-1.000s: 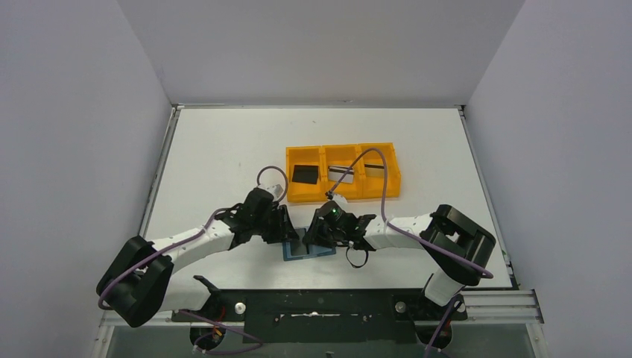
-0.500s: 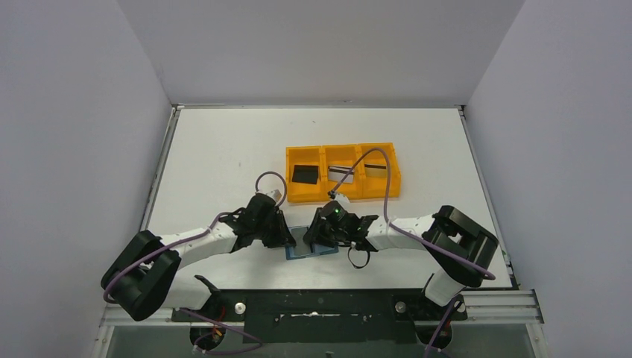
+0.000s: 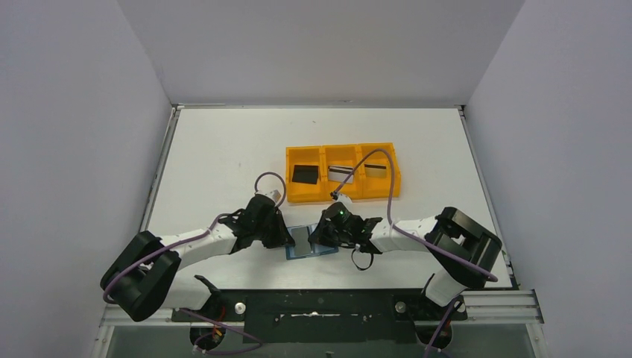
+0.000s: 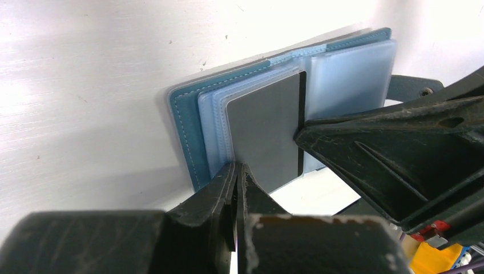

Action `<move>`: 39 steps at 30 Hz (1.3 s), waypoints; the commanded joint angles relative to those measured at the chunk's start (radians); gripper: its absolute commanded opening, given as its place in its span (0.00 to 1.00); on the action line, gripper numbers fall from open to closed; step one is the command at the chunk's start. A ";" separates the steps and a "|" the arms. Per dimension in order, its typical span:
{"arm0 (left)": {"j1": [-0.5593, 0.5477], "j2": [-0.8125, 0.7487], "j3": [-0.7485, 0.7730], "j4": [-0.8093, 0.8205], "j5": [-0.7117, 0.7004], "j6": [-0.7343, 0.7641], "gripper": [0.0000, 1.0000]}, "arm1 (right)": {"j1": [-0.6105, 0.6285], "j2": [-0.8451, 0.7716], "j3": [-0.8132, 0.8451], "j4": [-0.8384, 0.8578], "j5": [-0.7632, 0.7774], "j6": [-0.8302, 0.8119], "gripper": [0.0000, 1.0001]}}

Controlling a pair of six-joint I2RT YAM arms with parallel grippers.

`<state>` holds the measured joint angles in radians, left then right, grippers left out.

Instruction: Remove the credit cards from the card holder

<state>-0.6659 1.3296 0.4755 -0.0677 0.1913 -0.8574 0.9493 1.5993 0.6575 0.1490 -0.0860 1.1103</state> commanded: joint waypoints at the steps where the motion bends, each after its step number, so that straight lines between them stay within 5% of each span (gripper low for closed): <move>1: -0.020 0.049 -0.048 -0.058 -0.065 0.015 0.00 | 0.013 -0.072 -0.017 0.119 -0.018 0.011 0.00; 26: -0.020 0.072 -0.035 -0.073 -0.092 0.031 0.00 | -0.022 -0.212 -0.119 0.019 0.073 0.079 0.00; 34: -0.021 -0.042 0.038 -0.121 -0.114 0.041 0.00 | -0.023 -0.188 -0.097 -0.044 0.084 0.084 0.00; 39: -0.022 -0.096 0.099 -0.117 -0.093 0.060 0.10 | -0.022 -0.185 -0.093 -0.051 0.085 0.080 0.00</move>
<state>-0.6857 1.2877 0.4995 -0.1593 0.1158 -0.8345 0.9344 1.4303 0.5388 0.1024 -0.0406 1.1893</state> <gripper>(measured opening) 0.069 0.028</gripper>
